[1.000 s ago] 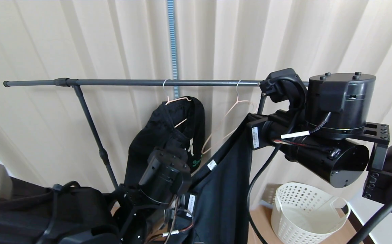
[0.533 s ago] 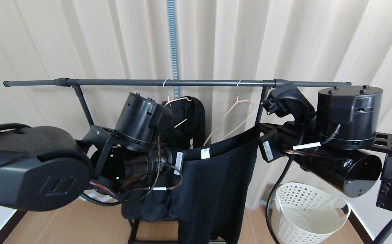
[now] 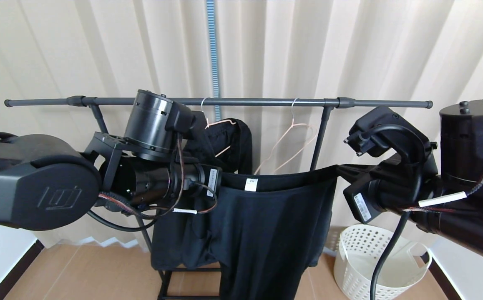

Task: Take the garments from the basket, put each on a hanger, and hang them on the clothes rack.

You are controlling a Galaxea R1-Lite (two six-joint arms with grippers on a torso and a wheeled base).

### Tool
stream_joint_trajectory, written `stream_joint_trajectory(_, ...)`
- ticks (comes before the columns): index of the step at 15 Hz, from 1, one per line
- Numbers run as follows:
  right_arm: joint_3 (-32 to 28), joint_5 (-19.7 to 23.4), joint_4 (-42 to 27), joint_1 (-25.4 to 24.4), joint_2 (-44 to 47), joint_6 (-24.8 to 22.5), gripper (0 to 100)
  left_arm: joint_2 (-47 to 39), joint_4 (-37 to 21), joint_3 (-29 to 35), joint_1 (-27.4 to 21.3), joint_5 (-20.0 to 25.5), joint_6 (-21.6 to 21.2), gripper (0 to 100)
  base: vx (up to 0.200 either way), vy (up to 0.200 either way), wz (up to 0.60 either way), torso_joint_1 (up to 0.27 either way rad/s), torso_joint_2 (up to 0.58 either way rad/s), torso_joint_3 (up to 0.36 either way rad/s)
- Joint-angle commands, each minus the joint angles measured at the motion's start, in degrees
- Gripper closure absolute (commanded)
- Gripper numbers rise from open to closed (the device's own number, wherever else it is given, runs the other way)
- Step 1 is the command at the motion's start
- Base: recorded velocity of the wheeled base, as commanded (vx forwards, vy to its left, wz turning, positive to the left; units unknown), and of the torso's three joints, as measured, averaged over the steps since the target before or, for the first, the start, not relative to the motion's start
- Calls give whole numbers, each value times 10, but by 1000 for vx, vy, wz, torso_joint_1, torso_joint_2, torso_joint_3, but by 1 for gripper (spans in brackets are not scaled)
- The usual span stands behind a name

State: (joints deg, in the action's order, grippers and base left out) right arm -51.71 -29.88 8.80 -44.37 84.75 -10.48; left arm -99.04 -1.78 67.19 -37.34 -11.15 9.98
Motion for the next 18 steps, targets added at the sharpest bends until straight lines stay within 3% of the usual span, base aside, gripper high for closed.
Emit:
stream_joint_trajectory(1, -1, 0, -5, -29, 0, 10, 100, -2, 0, 10, 5, 9, -1, 100, 0, 0, 0, 0, 0, 0)
stream_joint_trajectory(3, 0, 0, -13, -52, 1, 13, 100, -2, 0, 21, 5, 25, 0, 100, 0, 0, 0, 0, 0, 0)
stream_joint_trajectory(9, 20, 22, -46, -150, 0, 20, 100, -41, -1, 131, 13, 84, -10, 100, 0, 0, 0, 0, 0, 0)
stream_joint_trajectory(13, 11, 66, -38, -207, 15, 90, 100, -61, -1, 194, 10, 122, -10, 100, 0, 0, 0, 0, 0, 0)
stream_joint_trajectory(15, -18, 71, -37, -235, 37, 153, 100, -66, -1, 217, 9, 147, -10, 100, 0, 0, 0, 0, 0, 0)
stream_joint_trajectory(17, -65, 71, -37, -252, 75, 249, 100, -73, -2, 243, 3, 163, -10, 100, 0, 0, 0, 0, 0, 0)
stream_joint_trajectory(18, -74, 71, -36, -257, 85, 269, 100, -73, -2, 246, 2, 163, -10, 100, 0, 0, 0, 0, 0, 0)
